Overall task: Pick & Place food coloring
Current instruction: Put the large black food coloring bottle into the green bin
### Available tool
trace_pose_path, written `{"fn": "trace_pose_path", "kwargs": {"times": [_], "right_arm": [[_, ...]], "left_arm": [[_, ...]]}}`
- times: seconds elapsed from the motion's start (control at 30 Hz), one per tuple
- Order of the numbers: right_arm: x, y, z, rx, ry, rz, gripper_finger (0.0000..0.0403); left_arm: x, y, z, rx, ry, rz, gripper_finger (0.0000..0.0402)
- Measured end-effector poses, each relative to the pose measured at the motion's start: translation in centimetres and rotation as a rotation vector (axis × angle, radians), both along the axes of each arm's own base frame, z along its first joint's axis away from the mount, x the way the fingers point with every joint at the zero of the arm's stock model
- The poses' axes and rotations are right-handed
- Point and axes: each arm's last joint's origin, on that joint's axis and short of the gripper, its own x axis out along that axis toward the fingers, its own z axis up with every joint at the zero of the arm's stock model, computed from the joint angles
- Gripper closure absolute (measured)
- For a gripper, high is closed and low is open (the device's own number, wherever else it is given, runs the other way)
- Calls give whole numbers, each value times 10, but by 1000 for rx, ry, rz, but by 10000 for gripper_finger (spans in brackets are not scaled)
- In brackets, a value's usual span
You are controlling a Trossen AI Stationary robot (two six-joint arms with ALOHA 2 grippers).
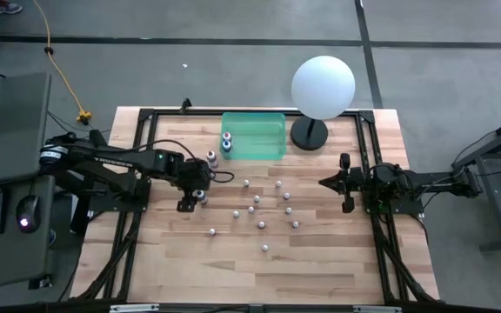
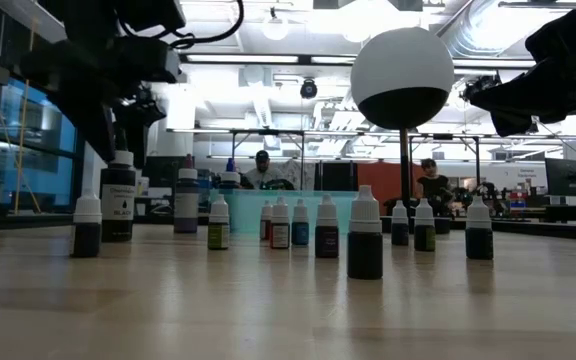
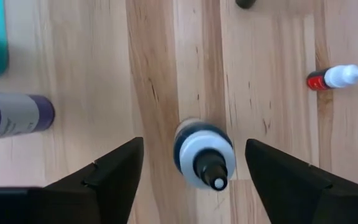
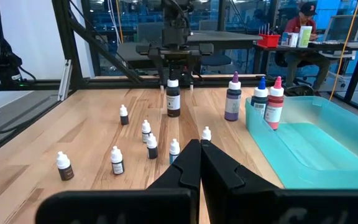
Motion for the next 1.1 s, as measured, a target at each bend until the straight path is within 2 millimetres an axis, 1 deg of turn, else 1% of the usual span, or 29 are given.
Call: {"fn": "trace_pose_path", "kwargs": {"times": [0.27,0.43,0.5,0.83,1.1], "right_arm": [[0,0,0,0,0,0,402],[0,0,0,0,0,0,402],[0,0,0,0,-1,0,402],[0,0,0,0,-5,-1,402],[0,0,1,0,-11,-2,402]], "left_arm": [[1,-1,-6,-27,48,-8,184],[2,-1,-8,-29,59,-3,208],[5,-1,-8,-32,42,3,215],[4,-1,-8,-33,47,7,242],[5,0,-8,-19,45,16,247]]}}
